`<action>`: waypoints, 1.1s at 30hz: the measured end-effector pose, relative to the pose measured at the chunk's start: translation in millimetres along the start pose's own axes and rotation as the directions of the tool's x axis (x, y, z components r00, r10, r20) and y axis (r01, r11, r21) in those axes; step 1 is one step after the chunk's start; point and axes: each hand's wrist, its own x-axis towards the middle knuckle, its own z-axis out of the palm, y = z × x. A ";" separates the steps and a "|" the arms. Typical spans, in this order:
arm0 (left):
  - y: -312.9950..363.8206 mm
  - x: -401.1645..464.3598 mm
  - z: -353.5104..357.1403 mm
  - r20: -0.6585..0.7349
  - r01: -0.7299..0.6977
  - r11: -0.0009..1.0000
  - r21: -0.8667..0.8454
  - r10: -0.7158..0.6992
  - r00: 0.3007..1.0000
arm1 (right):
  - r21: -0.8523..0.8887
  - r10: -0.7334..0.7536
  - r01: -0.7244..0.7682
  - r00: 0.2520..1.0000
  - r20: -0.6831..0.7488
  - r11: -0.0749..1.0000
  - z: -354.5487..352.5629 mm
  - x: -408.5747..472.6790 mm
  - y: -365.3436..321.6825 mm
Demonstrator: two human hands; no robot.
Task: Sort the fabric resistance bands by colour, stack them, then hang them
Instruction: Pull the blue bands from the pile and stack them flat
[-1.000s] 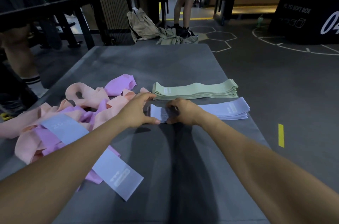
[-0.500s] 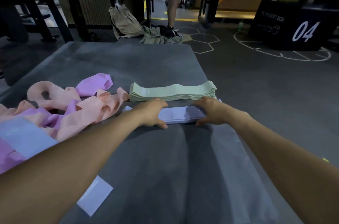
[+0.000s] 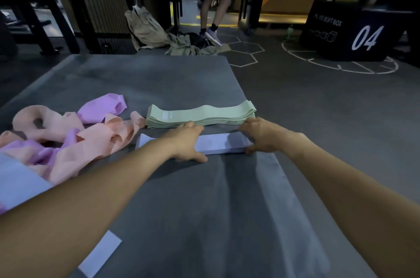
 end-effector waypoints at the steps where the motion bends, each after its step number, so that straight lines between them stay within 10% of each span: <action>1: 3.9 2.0 0.3 0.006 -0.013 1.000 -0.001 0.013 1.000 | 0.005 0.015 -0.016 1.000 0.017 1.000 0.4 -1.4 2.0; 12: 9.9 -2.6 3.4 -0.019 -0.021 0.999 -0.045 0.020 1.000 | -0.080 0.003 -0.011 0.995 -0.099 0.997 3.6 -6.5 -10.4; 33: -100.9 -209.0 29.5 -0.357 0.216 0.927 -0.307 -0.323 0.876 | 0.444 -0.146 0.162 0.987 -0.070 0.881 10.9 -44.8 -270.7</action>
